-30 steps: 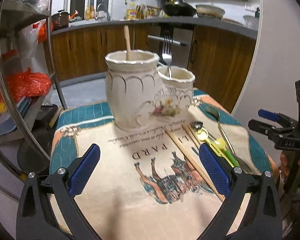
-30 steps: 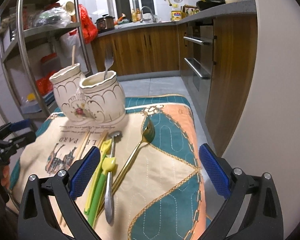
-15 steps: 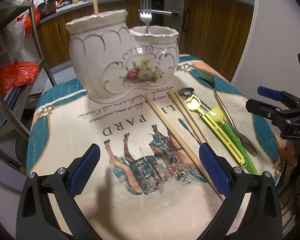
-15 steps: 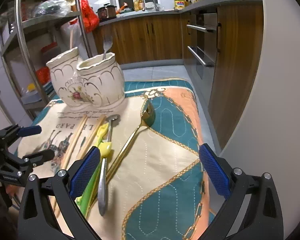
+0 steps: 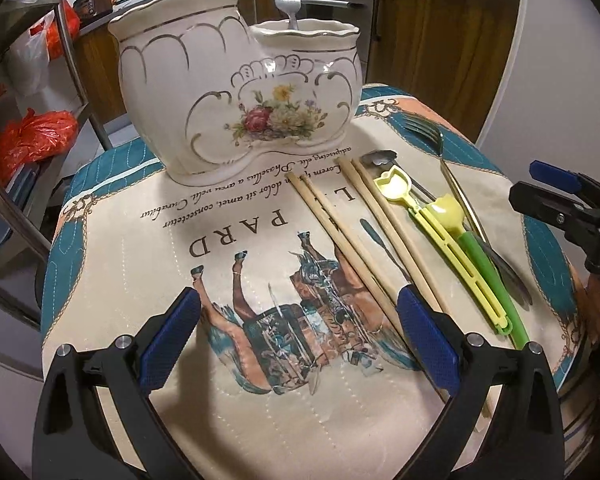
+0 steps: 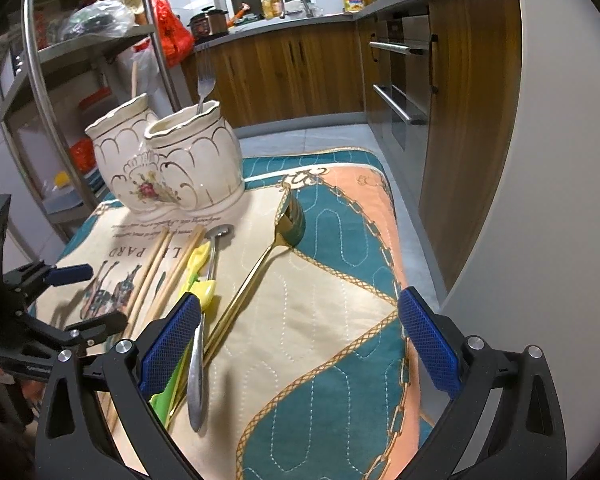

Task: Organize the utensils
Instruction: 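Grasp the gold fork with the right tool while the left tool grasps another chopstick, then place the gold fork in the short cup with right tool while left tool places chopstick in tall cup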

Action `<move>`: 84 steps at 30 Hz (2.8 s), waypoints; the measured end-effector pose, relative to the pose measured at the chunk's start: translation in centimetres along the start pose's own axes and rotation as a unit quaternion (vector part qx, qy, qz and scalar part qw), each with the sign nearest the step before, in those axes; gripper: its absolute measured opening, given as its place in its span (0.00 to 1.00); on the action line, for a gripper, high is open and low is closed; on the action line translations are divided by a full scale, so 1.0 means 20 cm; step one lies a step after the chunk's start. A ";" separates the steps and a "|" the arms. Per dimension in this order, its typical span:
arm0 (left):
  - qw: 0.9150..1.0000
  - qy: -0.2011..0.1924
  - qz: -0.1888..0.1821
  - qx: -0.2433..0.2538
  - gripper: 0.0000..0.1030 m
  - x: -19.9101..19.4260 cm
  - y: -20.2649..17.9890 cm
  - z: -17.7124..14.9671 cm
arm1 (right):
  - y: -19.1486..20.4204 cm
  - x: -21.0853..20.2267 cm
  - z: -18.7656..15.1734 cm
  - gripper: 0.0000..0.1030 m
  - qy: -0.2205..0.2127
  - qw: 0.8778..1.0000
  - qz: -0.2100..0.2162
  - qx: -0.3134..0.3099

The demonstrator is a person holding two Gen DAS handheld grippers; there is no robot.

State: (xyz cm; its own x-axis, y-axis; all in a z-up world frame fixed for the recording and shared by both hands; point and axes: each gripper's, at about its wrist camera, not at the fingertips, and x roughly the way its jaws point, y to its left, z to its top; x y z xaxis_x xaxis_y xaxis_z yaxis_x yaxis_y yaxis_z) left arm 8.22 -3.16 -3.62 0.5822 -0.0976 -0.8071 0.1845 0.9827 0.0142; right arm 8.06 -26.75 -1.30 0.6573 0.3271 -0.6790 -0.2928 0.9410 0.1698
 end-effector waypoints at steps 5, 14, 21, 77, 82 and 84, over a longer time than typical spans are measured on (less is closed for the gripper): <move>1.000 0.000 -0.016 -0.005 0.72 0.01 -0.01 0.03 | 0.00 0.01 0.00 0.95 0.002 1.000 -0.001 0.001; 0.998 0.010 -0.054 0.034 0.13 0.00 -0.05 0.07 | 0.06 0.13 0.10 0.62 0.040 0.999 0.003 0.015; 0.998 0.020 -0.065 0.002 0.13 0.01 -0.01 0.07 | 0.12 0.29 0.14 0.33 0.077 0.997 -0.011 0.010; 0.998 0.037 -0.045 0.030 0.07 -0.10 0.14 -0.06 | 0.08 0.19 0.11 0.23 0.083 0.996 0.020 -0.024; 0.999 0.008 -0.032 0.012 0.08 -0.09 0.14 -0.07 | 0.12 0.24 0.10 0.07 0.094 0.995 0.008 -0.041; 1.000 -0.004 -0.029 0.010 0.08 -0.09 0.14 -0.07 | 0.13 0.24 0.09 0.07 0.088 0.995 0.004 -0.046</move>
State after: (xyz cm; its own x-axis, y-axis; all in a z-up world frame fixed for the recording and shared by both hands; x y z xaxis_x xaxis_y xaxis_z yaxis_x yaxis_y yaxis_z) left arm 6.55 -0.08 -3.06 0.5762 -0.1549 -0.8025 0.2328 0.9723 -0.0206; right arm 11.70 -22.65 -2.78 0.5257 0.3072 -0.7933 -0.3650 0.9238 0.1158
